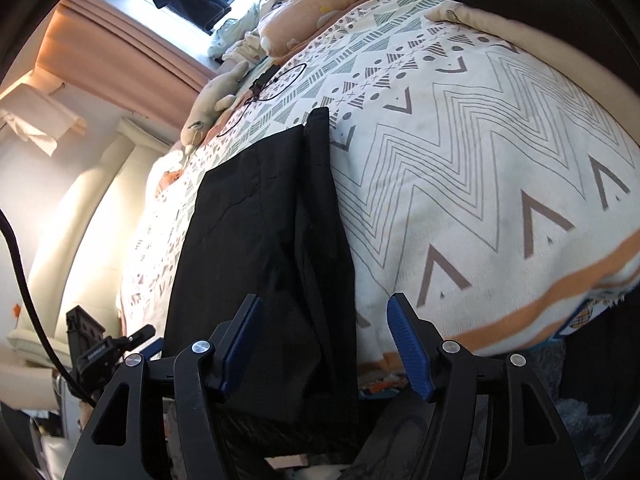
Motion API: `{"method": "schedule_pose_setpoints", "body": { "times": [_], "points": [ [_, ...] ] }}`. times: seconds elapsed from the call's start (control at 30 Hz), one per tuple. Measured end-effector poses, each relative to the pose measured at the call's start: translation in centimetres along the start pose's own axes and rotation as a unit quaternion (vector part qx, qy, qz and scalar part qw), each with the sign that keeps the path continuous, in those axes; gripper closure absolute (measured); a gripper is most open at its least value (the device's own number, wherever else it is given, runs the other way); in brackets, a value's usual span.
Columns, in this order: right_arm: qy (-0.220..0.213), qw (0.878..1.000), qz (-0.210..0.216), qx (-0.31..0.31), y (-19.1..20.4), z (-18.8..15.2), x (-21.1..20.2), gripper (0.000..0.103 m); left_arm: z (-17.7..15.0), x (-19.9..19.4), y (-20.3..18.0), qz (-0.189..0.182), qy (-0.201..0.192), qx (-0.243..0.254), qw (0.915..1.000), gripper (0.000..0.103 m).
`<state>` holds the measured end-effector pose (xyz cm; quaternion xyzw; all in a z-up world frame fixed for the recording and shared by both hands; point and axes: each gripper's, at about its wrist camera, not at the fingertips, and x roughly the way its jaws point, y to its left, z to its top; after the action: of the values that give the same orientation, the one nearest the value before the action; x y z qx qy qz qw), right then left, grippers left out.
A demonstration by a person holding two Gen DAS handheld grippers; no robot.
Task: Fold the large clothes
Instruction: 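Slide both grippers under the folded jacket's end and close on it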
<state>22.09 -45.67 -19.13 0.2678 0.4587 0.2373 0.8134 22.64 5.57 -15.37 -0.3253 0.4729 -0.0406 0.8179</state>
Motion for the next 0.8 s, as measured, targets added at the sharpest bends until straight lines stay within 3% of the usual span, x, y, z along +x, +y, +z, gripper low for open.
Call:
{"method": "schedule_pose_setpoints", "body": {
  "times": [0.33,0.8],
  "points": [
    [0.025,0.999,0.020,0.007,-0.6,4.5,3.4,0.038,4.0,4.0,-0.9,0.003,0.015,-0.005,0.9999,0.049],
    [0.095,0.990,0.091,0.047,-1.5,8.8,11.3,0.038,8.6,8.0,-1.2,0.034,0.038,-0.009,0.9987,0.049]
  ]
}}
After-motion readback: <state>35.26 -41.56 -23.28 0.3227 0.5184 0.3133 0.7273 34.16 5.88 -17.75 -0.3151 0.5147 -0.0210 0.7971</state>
